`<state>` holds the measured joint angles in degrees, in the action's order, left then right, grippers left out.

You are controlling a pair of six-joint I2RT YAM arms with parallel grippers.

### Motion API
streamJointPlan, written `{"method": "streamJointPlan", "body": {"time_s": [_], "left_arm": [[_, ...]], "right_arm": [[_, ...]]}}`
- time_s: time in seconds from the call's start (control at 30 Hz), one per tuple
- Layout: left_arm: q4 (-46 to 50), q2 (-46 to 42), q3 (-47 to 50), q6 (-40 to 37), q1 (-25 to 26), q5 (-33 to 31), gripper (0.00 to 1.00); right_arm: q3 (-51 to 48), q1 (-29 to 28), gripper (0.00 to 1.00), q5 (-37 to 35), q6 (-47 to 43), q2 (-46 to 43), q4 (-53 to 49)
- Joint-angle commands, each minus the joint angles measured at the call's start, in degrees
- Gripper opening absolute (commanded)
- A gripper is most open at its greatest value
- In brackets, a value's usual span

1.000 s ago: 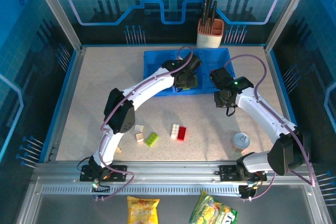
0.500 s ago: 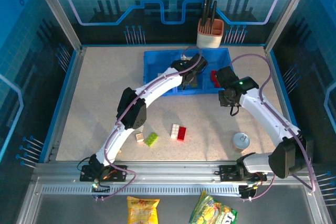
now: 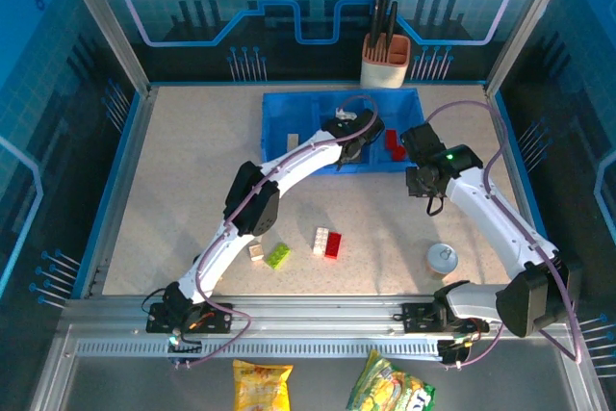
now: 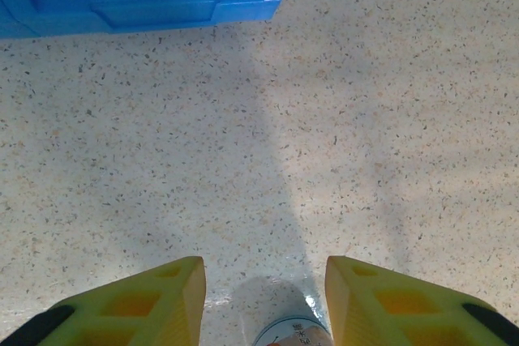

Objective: Sort the legos into containers by color
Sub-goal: Place the lego in the container.

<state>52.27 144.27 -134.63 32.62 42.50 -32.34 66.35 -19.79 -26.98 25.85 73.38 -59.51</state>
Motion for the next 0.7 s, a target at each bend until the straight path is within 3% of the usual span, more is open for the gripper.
{"method": "streamJointPlan", "body": {"time_s": [0.0, 0.27, 0.67], "left_arm": [[1.8, 0.4, -1.7, -0.2, 0.0, -1.7, 0.48], [0.9, -3.1, -0.6, -0.5, 0.0, 1.8, 0.48], [-3.1, -15.2, 12.2, -0.7, -0.1, 12.4, 0.48]], "right_arm": [[-0.4, 1.0, 0.44, -0.2, -0.3, -1.3, -0.9], [-0.2, 1.0, 0.44, 4.1, -1.0, -1.1, 0.2], [0.1, -1.6, 0.43, 11.2, -0.7, 1.1, 0.3]]}}
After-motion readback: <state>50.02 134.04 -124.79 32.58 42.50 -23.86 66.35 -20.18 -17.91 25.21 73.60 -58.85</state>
